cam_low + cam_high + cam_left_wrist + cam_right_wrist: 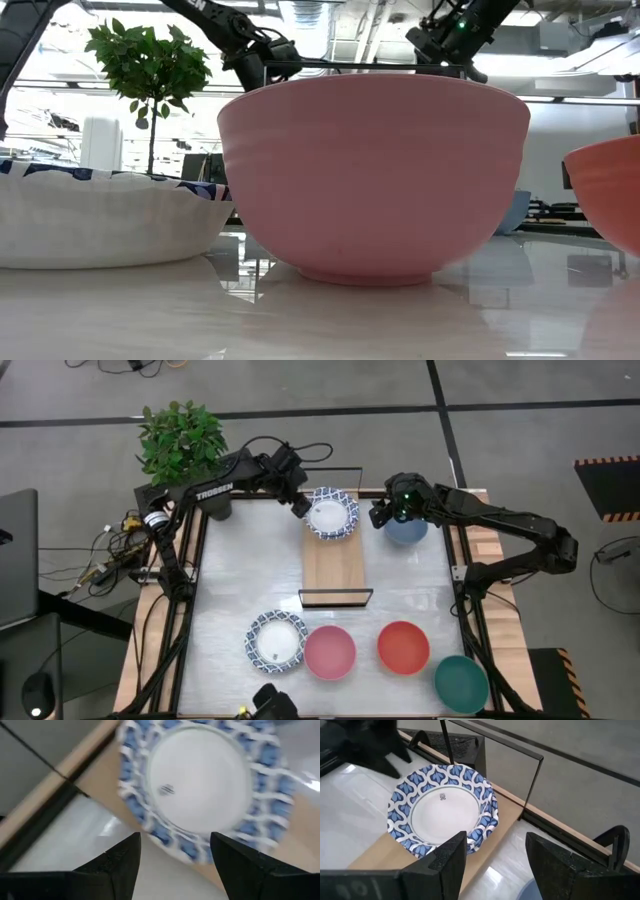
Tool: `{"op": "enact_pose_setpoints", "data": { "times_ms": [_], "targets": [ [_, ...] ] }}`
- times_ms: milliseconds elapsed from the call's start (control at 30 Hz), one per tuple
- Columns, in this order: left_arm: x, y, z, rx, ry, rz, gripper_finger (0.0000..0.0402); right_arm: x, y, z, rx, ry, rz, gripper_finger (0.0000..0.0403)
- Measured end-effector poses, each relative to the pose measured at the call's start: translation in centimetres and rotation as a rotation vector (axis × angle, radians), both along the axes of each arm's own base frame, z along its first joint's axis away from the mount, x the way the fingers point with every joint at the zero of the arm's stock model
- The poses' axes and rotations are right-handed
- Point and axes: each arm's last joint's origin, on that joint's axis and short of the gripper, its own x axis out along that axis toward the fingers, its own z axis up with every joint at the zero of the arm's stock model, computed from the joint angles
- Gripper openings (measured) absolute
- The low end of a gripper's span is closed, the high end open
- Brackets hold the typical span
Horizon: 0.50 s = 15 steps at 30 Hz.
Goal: Place and stack bowls onto a shelf
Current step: Stack the blue patterned bowl on top of the blue patterned bowl on the shelf
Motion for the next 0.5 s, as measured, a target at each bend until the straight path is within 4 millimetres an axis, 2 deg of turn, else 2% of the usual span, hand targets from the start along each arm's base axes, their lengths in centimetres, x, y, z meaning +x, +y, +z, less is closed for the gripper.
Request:
{"op": "enact_pose_setpoints", "data": {
  "times_ms": [167,367,433,500],
  "targets": [
    [-1.7,-1.9,2.9,-0.038,-0.038,-0.084,0.0222,0.0,0.0,0.0,0.000,0.000,0.001,0.0228],
    [-3.2,-5.8,6.7,0.062,-0.083,-0.225,0.0222,0.1,0.0,0.1,-0.004,-0.009,0.002,0.0228],
    [-3.2,-6.8,7.2,0.114,-0.149,-0.262,0.0222,0.3,0.0,0.1,-0.008,-0.019,0.006,0.0228],
    [-3.0,-7.4,6.4,0.135,-0.198,-0.289,0.0222,0.8,0.1,-0.1,-0.011,-0.027,0.015,0.0228]
  ]
}}
